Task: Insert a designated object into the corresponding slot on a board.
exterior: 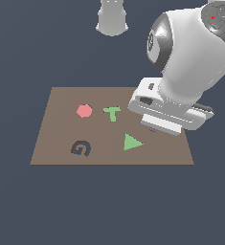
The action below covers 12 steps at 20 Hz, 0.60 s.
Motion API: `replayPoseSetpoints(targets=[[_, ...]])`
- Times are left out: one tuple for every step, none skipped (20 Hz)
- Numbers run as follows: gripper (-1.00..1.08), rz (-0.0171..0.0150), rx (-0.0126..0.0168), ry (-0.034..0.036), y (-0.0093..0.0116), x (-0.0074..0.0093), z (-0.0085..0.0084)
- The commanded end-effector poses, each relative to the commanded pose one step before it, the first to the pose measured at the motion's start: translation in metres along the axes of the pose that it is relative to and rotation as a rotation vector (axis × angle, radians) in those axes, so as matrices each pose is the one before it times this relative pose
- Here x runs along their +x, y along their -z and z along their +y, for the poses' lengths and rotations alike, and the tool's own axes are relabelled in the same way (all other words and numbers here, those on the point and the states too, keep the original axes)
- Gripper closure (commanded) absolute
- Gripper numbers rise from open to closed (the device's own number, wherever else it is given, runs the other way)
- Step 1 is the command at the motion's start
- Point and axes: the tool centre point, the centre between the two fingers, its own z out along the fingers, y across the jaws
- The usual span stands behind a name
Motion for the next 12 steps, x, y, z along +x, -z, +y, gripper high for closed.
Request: replayPoseSetpoints(targets=[[1.08,-0.00039,-0.00024,-0.00015,-0.00450,-0.00024,0.00011],[1.08,0.00000,0.00000,0.00000,-0.00042,-0.00002,-0.00001],[-0.92,0.00000,0.00000,0.00000,0.00000,0.00000,0.00000],[-0.92,0.00000,0.00000,0.00000,0.00000,0.00000,0.00000],[-0.92,0.00000,0.00000,0.00000,0.00000,0.00000,0.00000],[-0.92,0.00000,0.00000,0.00000,0.00000,0.00000,0.00000],[-0.92,0.00000,0.00000,0.00000,0.00000,0.00000,0.00000],[-0.92,0.00000,0.00000,0.00000,0.00000,0.00000,0.00000],[-0.92,0.00000,0.00000,0.00000,0.00000,0.00000,0.00000],[-0.92,0.00000,0.00000,0.00000,0.00000,0.00000,0.00000],[-0.92,0.00000,0.00000,0.00000,0.00000,0.00000,0.00000],[-0.92,0.00000,0.00000,0.00000,0.00000,0.00000,0.00000]])
